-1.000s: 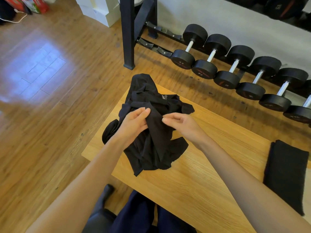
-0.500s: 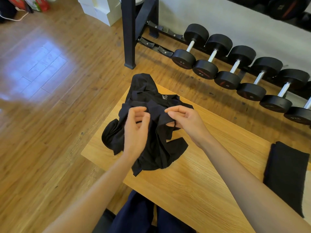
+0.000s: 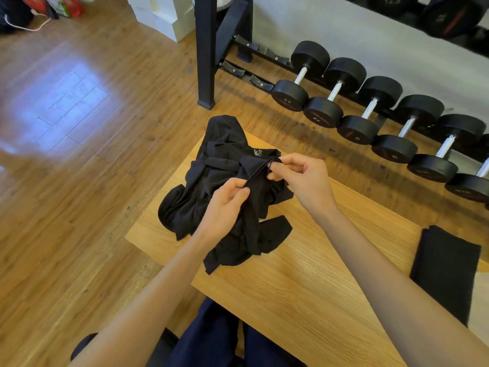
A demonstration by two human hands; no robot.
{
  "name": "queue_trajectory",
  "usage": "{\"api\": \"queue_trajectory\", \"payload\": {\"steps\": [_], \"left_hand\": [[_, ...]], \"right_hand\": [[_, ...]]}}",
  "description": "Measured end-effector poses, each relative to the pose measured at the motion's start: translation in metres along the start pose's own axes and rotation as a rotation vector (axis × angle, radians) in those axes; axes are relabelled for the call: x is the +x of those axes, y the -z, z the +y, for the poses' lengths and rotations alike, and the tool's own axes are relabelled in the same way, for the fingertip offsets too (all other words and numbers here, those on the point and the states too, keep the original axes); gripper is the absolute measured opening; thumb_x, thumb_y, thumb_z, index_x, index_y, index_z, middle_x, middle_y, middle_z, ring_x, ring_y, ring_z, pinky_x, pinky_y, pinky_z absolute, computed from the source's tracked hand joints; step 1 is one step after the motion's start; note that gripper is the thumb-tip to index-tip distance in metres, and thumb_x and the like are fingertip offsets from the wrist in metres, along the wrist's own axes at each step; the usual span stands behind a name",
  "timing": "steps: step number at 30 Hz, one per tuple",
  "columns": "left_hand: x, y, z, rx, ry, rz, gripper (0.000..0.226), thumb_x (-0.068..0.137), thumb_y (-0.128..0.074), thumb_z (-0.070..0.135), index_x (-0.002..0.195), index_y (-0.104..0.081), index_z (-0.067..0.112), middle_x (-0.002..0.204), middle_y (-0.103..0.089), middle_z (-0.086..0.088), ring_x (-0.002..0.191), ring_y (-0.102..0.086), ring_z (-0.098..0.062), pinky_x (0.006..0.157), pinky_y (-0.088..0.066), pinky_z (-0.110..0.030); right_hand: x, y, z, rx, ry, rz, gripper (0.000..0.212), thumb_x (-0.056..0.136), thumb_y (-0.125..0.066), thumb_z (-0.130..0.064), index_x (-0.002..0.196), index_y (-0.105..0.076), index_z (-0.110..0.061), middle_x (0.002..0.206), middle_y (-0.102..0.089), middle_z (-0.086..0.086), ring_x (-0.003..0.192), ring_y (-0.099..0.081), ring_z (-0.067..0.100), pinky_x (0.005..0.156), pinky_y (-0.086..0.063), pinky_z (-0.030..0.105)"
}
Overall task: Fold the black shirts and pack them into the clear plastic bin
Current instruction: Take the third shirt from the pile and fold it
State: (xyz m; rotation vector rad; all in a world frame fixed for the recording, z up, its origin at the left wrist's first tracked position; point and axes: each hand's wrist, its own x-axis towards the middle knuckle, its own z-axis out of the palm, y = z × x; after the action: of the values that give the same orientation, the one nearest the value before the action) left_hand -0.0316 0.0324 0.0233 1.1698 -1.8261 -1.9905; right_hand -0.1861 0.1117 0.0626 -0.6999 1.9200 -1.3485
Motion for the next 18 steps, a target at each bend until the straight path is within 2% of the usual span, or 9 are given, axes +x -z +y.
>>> {"api": "queue_trajectory", "payload": {"steps": [2, 5, 7, 10, 14, 18], "left_hand": [[0.0, 0.007, 0.007, -0.005, 0.001, -0.065, 0.02, 0.101, -0.048, 0.022, 0.11, -0.063, 0.011, 0.098, -0.067, -0.02, 0.096, -0.066, -0.031, 0.09, -0.052, -0.041], [-0.003, 0.016, 0.02, 0.01, -0.02, -0.07, 0.022, 0.1, -0.05, 0.024, 0.106, -0.069, 0.014, 0.099, -0.073, -0.008, 0.094, -0.07, -0.017, 0.082, -0.055, -0.023], [-0.003, 0.023, 0.03, 0.035, -0.058, -0.06, 0.022, 0.098, -0.053, 0.025, 0.103, -0.071, 0.015, 0.094, -0.074, 0.0, 0.088, -0.07, -0.01, 0.076, -0.053, -0.017], [-0.001, 0.031, 0.042, 0.096, -0.124, -0.077, 0.019, 0.094, -0.059, 0.021, 0.101, -0.072, 0.009, 0.092, -0.075, 0.0, 0.084, -0.071, -0.009, 0.072, -0.053, -0.015], [0.003, 0.037, 0.048, 0.191, -0.163, -0.082, 0.015, 0.091, -0.064, 0.019, 0.097, -0.074, 0.01, 0.085, -0.075, 0.007, 0.08, -0.071, -0.005, 0.071, -0.051, -0.012], [0.002, 0.043, 0.046, 0.243, -0.13, -0.124, 0.017, 0.092, -0.062, 0.025, 0.094, -0.074, 0.013, 0.087, -0.075, 0.002, 0.08, -0.071, -0.009, 0.072, -0.054, -0.016]], "right_hand": [[0.001, 0.004, 0.002, -0.092, 0.008, 0.043, 0.006, 0.086, -0.071, -0.022, 0.086, -0.073, -0.017, 0.087, -0.07, -0.005, 0.078, -0.062, -0.003, 0.07, -0.046, 0.009], [0.001, 0.013, 0.002, -0.108, 0.006, 0.079, 0.008, 0.087, -0.069, -0.025, 0.083, -0.073, -0.018, 0.097, -0.066, -0.017, 0.093, -0.057, -0.009, 0.082, -0.04, 0.011], [-0.001, 0.017, 0.001, -0.035, -0.031, 0.072, 0.01, 0.091, -0.065, -0.022, 0.087, -0.071, -0.014, 0.092, -0.068, -0.017, 0.087, -0.058, -0.014, 0.073, -0.04, 0.002], [-0.004, 0.019, 0.004, 0.069, -0.077, 0.086, 0.018, 0.096, -0.058, -0.023, 0.094, -0.067, -0.007, 0.075, -0.067, -0.013, 0.07, -0.06, -0.011, 0.06, -0.041, 0.0], [-0.002, 0.023, 0.009, 0.126, -0.131, 0.196, 0.017, 0.097, -0.057, -0.026, 0.094, -0.067, -0.012, 0.069, -0.065, -0.02, 0.07, -0.058, -0.015, 0.059, -0.039, -0.002], [-0.003, 0.035, 0.015, 0.157, -0.164, 0.289, 0.014, 0.097, -0.056, -0.026, 0.089, -0.066, -0.019, 0.075, -0.063, -0.014, 0.068, -0.058, -0.012, 0.066, -0.045, 0.009]]}}
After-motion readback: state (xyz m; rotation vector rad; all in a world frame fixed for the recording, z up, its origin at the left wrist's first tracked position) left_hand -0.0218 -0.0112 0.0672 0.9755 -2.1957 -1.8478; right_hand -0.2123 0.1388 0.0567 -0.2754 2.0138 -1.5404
